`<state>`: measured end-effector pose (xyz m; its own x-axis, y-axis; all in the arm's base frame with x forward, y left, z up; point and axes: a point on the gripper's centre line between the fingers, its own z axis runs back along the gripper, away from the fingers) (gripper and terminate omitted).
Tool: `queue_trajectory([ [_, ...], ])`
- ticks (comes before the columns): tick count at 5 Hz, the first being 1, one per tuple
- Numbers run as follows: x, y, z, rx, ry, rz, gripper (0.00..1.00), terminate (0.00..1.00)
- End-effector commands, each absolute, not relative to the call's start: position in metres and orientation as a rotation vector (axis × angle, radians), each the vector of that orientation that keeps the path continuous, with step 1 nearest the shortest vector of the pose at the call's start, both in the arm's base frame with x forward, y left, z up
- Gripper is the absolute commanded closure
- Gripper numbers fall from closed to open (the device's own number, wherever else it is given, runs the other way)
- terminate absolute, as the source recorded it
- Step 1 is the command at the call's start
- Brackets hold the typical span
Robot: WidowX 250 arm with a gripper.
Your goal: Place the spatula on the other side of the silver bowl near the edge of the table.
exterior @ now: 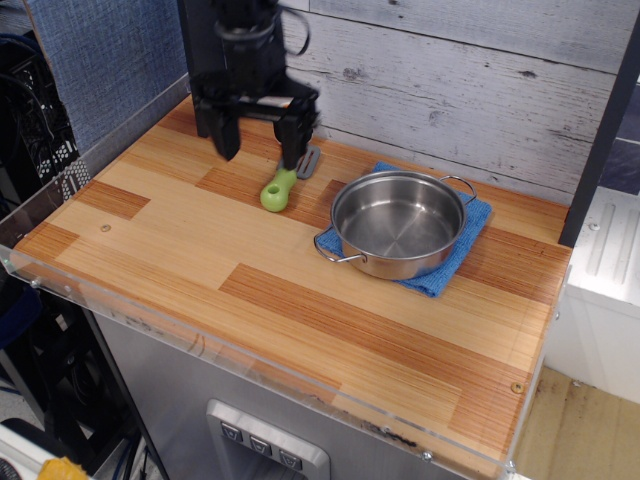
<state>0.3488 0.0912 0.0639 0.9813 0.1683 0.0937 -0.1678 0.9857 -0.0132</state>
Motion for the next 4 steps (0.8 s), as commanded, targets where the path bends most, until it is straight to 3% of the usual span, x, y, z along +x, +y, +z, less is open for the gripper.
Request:
queue_trajectory([
  [1,0.345,0.066,0.09,-0.001,-0.172,0.112,0.0,0.0],
  [3,0.345,0.095,0.046,0.111,-0.076,0.121,0.0,0.0],
  [4,0.347,0.101,0.04,0.127,-0.06,0.126,0.0,0.0],
])
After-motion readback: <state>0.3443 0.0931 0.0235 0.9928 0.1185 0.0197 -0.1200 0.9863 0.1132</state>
